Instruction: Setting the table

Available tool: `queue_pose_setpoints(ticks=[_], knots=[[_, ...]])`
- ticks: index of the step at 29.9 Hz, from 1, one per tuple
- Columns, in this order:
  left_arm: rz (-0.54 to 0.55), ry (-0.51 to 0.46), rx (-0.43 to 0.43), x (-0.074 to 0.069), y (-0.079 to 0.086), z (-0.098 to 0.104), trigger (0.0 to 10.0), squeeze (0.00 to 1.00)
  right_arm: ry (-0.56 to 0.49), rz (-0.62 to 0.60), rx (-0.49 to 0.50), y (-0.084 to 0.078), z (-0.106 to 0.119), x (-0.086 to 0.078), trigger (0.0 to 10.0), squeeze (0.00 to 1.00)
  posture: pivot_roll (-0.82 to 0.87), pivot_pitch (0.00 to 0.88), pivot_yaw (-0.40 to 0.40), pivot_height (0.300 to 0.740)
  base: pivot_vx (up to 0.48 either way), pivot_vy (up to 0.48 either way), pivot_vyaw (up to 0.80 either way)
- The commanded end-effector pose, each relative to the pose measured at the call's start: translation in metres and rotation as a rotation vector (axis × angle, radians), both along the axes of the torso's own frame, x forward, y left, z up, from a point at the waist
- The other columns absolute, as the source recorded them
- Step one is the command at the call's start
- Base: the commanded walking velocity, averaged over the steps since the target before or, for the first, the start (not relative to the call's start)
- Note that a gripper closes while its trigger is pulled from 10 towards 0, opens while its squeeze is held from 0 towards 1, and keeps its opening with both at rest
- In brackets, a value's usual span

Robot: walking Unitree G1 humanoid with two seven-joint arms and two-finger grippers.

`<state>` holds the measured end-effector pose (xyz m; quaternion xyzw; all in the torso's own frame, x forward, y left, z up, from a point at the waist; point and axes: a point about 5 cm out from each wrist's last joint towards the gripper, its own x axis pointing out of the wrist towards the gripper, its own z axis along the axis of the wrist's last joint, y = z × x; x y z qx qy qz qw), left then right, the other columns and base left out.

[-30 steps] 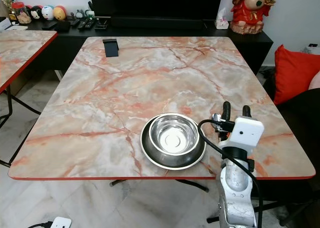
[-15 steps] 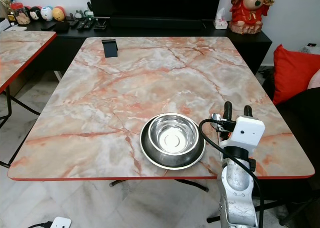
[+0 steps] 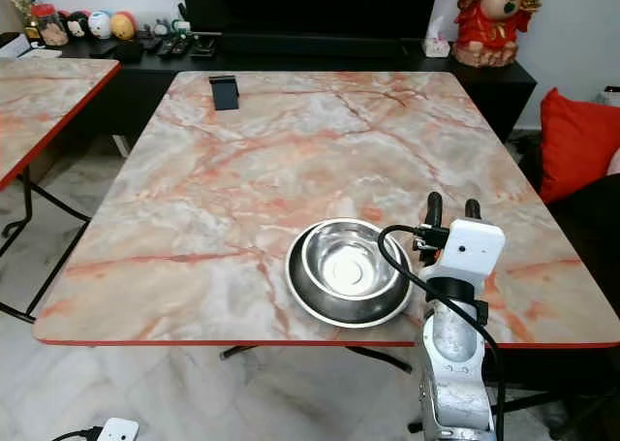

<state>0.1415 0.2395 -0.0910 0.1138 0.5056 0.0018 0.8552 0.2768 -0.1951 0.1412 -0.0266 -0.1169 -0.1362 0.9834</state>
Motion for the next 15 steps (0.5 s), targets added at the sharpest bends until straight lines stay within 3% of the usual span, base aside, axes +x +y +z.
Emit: queue_pose_setpoints(ticks=[1,15], knots=[[0.012,0.016,0.005,-0.0026,0.004,-0.0002,10.0,0.0,-0.013,-0.005,-0.001,0.0003,0.0046,-0.0004,10.0,0.0,-0.02,0.0,0.01,0.728,0.0,0.428,0.0],[0.009,0.017,0.002,-0.0028,0.0037,-0.0003,10.0,0.0,-0.009,0.031,0.007,0.0095,0.0039,0.0033,10.0,0.0,0.0,0.0,0.003,0.728,0.0,0.38,0.0]])
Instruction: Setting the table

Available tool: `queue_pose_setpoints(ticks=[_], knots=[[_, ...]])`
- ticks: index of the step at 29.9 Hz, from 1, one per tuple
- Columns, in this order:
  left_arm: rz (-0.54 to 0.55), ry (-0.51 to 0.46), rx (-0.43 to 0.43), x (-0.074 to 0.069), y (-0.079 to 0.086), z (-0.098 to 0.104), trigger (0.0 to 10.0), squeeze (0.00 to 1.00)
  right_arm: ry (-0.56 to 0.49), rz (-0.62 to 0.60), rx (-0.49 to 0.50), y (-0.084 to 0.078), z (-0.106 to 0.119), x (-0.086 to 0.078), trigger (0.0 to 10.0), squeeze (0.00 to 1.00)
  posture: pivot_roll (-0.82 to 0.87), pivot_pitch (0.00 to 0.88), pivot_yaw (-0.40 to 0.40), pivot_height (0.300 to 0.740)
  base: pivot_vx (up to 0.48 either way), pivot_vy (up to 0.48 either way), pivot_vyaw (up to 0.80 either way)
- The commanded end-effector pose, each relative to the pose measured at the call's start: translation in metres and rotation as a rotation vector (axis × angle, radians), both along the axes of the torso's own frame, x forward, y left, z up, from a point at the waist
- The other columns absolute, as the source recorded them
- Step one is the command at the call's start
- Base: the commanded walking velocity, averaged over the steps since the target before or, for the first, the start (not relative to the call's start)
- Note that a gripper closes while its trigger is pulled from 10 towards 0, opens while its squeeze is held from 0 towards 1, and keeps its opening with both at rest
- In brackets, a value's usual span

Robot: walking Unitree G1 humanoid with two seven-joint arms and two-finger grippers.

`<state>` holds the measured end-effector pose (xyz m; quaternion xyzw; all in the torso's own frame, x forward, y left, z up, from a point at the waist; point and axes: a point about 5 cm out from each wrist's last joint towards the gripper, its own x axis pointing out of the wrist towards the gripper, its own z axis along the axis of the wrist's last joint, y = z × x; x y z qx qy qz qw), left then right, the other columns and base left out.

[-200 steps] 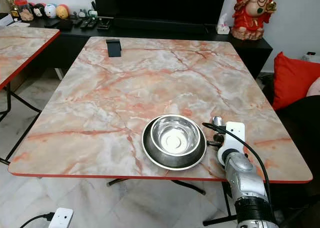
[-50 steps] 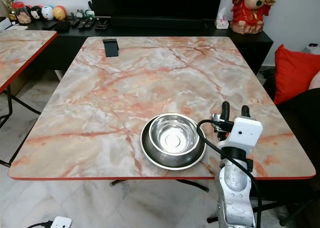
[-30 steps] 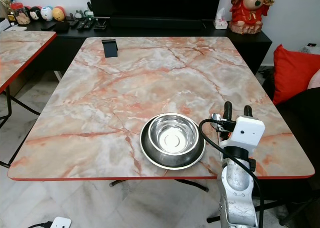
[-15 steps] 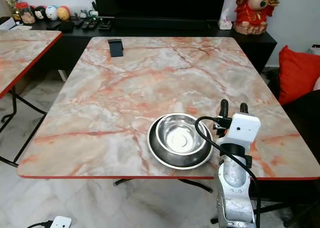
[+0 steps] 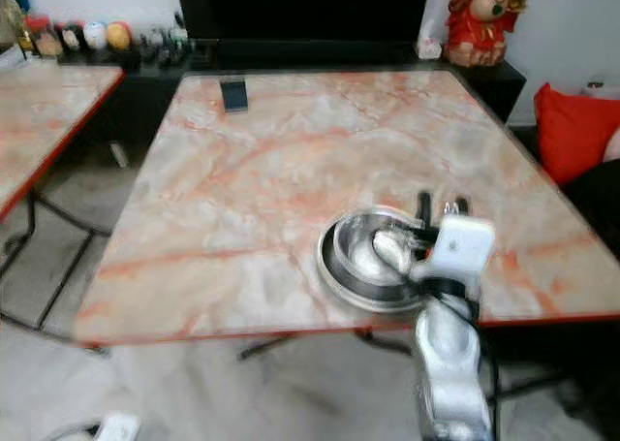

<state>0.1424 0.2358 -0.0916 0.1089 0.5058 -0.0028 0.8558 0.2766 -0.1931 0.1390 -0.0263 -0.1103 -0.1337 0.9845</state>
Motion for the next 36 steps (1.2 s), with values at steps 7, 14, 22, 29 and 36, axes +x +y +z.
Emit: queue_pose_setpoints(ticks=[7,14,22,29,36], knots=[[0.005,0.018,0.016,-0.0045,0.0073,0.0001,10.0,0.0,-0.026,0.037,0.004,0.0092,0.0065,0.0047,10.0,0.0,0.0,0.0,0.003,0.728,0.0,0.356,0.0],[0.002,0.015,0.015,-0.004,0.0071,0.0003,10.0,0.0,-0.036,0.042,0.005,0.0103,0.0078,0.0054,10.0,0.0,0.0,0.0,0.002,0.728,0.0,0.351,0.0],[0.005,0.014,0.014,-0.0031,0.0069,0.0005,10.0,0.0,-0.032,0.044,0.002,0.0102,0.0075,0.0063,10.0,0.0,0.01,0.0,-0.003,0.728,0.0,0.337,0.0],[0.013,0.011,0.012,-0.0025,0.0066,0.0006,10.0,0.0,-0.026,0.051,0.001,0.0122,0.0064,0.008,10.0,0.0,0.02,0.0,-0.008,0.728,0.0,0.303,0.0],[0.019,0.007,0.01,-0.0019,0.0064,0.0008,10.0,0.0,-0.025,0.057,0.003,0.0136,0.0071,0.0105,10.0,0.0,0.02,0.0,-0.012,0.728,0.0,0.291,0.0]])
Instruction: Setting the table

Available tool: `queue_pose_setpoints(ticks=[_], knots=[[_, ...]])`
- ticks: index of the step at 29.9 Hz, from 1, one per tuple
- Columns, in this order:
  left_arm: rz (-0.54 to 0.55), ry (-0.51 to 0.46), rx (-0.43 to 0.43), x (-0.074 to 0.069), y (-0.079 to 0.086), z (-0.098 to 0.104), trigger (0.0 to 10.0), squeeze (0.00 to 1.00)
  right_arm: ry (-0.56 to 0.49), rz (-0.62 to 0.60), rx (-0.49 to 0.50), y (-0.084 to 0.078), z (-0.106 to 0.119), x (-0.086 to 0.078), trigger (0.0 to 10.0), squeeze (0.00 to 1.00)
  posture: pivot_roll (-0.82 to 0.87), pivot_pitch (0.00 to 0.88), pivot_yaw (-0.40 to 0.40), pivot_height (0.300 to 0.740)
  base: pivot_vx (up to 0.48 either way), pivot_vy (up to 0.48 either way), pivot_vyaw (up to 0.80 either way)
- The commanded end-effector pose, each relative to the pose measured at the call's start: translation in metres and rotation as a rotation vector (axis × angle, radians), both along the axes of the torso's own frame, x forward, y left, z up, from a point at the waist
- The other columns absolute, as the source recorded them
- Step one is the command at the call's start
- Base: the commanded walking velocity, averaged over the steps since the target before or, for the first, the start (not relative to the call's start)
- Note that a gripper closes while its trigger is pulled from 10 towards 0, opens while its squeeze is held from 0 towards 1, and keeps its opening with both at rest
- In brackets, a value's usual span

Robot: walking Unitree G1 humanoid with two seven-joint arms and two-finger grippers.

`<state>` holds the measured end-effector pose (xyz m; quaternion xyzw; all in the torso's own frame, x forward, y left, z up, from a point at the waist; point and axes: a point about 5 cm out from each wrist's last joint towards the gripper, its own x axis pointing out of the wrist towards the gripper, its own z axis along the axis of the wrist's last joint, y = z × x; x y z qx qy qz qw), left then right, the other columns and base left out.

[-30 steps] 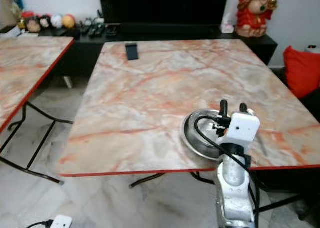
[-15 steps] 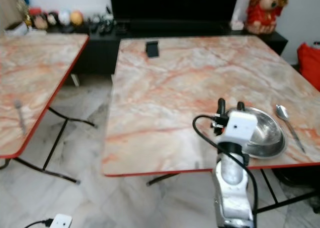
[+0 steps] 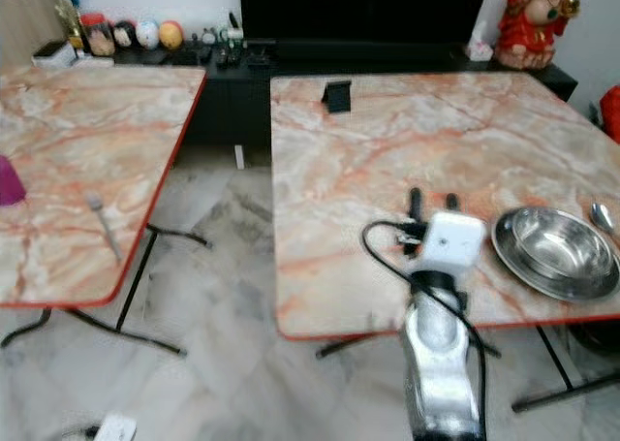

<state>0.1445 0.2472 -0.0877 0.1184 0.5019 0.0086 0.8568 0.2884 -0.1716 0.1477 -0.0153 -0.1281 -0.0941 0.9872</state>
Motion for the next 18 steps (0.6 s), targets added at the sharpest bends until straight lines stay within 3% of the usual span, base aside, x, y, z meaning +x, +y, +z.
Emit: queue_pose_setpoints(ticks=[1,14,18], knots=[[0.011,0.017,-0.018,-0.004,-0.005,-0.0031,10.0,0.0,0.01,-0.025,-0.005,-0.0079,-0.0016,-0.0011,10.0,0.0,0.02,0.0,-0.012,0.728,0.0,0.289,0.0],[0.021,0.015,-0.022,-0.0041,-0.0055,-0.0033,10.0,0.0,0.012,-0.015,-0.008,-0.0071,-0.0015,0.0004,10.0,0.0,0.03,0.0,-0.019,0.728,0.0,0.275,0.0],[0.022,0.015,-0.023,-0.0041,-0.0056,-0.0033,10.0,0.0,0.013,-0.011,-0.009,-0.0065,-0.0016,0.0007,10.0,0.0,0.03,0.0,-0.021,0.728,0.0,0.0,0.0]])
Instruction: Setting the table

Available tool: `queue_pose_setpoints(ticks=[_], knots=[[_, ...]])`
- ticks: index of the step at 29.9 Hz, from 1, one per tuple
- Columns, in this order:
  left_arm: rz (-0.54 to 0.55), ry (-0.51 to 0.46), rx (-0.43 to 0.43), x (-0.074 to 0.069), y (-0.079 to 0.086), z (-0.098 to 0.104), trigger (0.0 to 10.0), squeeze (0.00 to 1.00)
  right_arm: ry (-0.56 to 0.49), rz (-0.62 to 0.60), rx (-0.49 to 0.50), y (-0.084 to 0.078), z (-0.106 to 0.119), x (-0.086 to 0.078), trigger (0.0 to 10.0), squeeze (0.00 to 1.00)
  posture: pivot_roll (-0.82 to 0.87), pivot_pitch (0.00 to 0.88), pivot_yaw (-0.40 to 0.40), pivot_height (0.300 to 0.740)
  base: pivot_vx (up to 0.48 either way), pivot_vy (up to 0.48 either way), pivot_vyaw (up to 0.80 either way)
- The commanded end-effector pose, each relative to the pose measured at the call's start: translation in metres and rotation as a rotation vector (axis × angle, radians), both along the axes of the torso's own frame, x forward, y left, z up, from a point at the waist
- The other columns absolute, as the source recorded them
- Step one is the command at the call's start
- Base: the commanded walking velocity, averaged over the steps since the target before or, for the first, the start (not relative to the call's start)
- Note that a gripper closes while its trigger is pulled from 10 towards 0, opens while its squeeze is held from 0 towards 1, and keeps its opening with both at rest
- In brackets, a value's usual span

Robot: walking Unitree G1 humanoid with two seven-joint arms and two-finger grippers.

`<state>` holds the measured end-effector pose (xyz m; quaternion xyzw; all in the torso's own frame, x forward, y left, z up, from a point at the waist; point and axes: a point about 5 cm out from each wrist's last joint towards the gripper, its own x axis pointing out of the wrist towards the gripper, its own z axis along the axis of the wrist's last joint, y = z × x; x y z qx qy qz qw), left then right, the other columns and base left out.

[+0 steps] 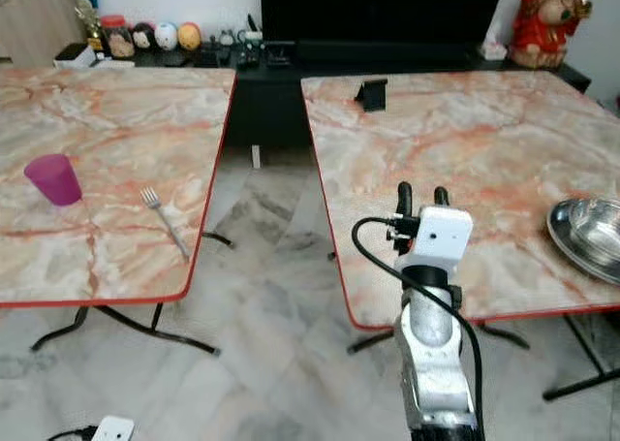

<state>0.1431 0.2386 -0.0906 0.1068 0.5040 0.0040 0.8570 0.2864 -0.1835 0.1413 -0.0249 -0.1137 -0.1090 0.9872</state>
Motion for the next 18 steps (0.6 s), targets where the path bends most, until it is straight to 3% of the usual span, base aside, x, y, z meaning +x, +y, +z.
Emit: queue_pose_setpoints(ticks=[1,15,18], knots=[[0.018,0.011,0.002,-0.0028,0.003,-0.0004,10.0,0.0,-0.016,0.021,0.004,0.0055,0.0049,0.0027,10.0,0.0,0.03,0.0,-0.021,0.728,0.0,0.0,0.0],[0.024,0.007,-0.002,-0.0024,0.0032,-0.0002,10.0,0.0,-0.013,0.029,0.002,0.0065,0.0052,0.0042,10.0,0.0,0.03,0.0,-0.019,0.728,0.0,0.0,0.0],[0.027,0.006,-0.003,-0.0021,0.0035,0.0,10.0,0.0,-0.012,0.033,0.003,0.0075,0.005,0.0047,10.0,0.0,0.03,0.0,-0.019,0.728,0.0,0.365,0.0]])
